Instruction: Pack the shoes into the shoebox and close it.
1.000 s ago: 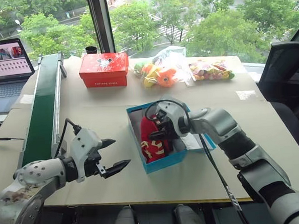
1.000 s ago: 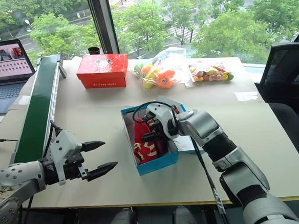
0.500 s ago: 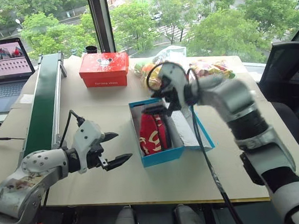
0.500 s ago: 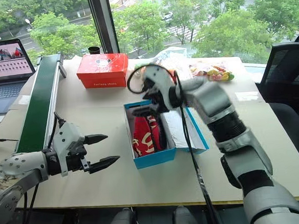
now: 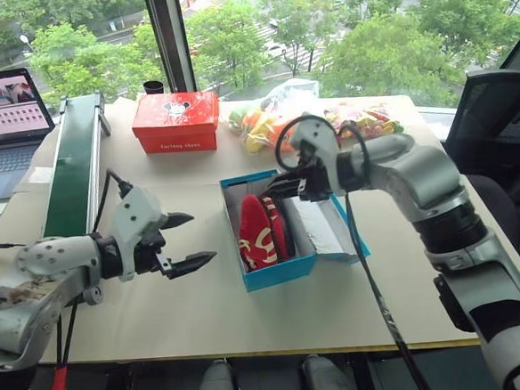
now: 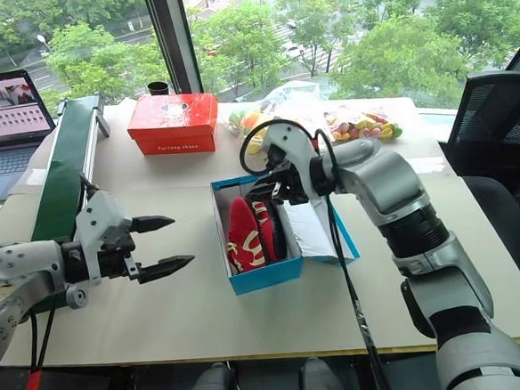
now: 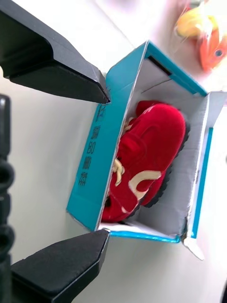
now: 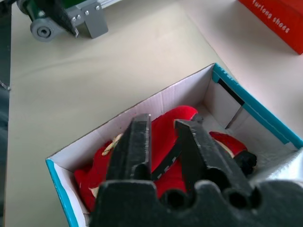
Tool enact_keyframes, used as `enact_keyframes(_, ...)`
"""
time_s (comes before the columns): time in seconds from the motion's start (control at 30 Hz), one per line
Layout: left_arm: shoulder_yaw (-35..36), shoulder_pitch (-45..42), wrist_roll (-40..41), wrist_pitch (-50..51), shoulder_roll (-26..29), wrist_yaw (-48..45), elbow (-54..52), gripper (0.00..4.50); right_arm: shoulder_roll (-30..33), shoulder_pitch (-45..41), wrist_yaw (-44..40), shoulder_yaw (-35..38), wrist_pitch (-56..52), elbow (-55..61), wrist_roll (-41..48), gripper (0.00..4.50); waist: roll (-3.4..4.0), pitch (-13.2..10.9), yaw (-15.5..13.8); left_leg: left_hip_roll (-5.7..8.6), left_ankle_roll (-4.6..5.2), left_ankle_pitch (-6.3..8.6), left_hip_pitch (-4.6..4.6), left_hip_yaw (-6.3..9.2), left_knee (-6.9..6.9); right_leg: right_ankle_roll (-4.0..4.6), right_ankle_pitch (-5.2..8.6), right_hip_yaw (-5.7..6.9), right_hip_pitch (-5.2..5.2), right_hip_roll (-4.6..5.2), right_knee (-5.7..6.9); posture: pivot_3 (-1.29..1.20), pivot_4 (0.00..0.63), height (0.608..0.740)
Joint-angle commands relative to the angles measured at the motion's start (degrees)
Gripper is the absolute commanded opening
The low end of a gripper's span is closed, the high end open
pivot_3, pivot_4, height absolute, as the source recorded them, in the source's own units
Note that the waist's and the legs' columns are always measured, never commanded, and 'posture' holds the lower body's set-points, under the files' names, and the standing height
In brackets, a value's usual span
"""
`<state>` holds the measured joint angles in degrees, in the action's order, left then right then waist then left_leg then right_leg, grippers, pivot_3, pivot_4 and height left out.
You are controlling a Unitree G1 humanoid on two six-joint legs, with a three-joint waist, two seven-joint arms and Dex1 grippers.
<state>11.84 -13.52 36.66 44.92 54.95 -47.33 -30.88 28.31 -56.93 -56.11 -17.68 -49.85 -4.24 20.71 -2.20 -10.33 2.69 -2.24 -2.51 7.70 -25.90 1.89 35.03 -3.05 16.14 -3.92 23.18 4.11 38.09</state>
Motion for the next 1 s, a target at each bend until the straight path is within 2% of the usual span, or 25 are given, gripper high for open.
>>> enact_keyframes(0.03, 3.83, -1.17, 2.09, 0.58, 0.79, 0.23, -1.46, 4.5, -1.58, 0.01, 0.12, -0.14, 4.89, -2.63, -2.2, 0.03, 0.0, 0.0, -0.14, 0.0, 0.0, 0.0, 0.0, 0.0, 0.0, 0.0, 0.0, 0.0, -0.01, 0.0, -0.01, 0.0, 0.15, 0.739)
enact_keyframes(0.5, 9.95, -1.91, 8.47, 5.89, 2.56, 3.75, -6.22, 4.5, -14.6, -3.36, -1.48, -1.17, 22.17, -29.98, -9.3, 0.03, 0.0, 0.0, -0.08, -0.08, -0.01, 0.0, 0.02, 0.0, 0.01, 0.03, -0.02, 0.0, -0.02, -0.1, 0.0, 0.0, 0.15, 0.739)
enact_keyframes(0.77, 8.27, -4.81, 9.59, 5.93, 2.32, 5.04, -5.67, 4.5, -21.79, -3.33, 0.07, -2.15, 33.28, -46.53, -15.2, 0.03, -0.02, 0.01, -0.06, -0.57, -0.03, 0.01, 0.35, 0.01, -0.04, 0.26, -0.15, 0.0, -0.2, -0.63, -0.02, 0.0, 0.15, 0.739)
enact_keyframes(1.0, 5.34, -7.13, 8.95, 4.91, 1.77, 4.26, -4.27, 4.5, -22.41, -2.33, 1.55, -2.76, 39.33, -48.31, -20.26, 0.03, -0.02, 0.01, -0.02, -0.61, -0.06, 0.01, 0.96, 0.0, -0.11, 0.34, -0.13, -0.02, -0.77, -0.69, -0.03, 0.0, 0.15, 0.739)
